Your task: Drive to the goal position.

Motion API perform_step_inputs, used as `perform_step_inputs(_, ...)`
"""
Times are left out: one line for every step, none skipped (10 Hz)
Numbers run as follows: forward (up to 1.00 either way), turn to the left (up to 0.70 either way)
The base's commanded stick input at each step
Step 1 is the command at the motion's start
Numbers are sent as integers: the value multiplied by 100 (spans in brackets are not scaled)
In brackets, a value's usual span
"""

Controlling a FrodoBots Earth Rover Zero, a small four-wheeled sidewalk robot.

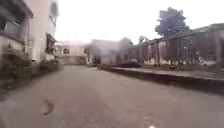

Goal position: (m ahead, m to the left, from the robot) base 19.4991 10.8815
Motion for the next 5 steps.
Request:
perform_step_inputs(70, 2)
perform_step_inputs(70, 1)
perform_step_inputs(70, 0)
perform_step_inputs(70, 0)
perform_step_inputs(70, 0)
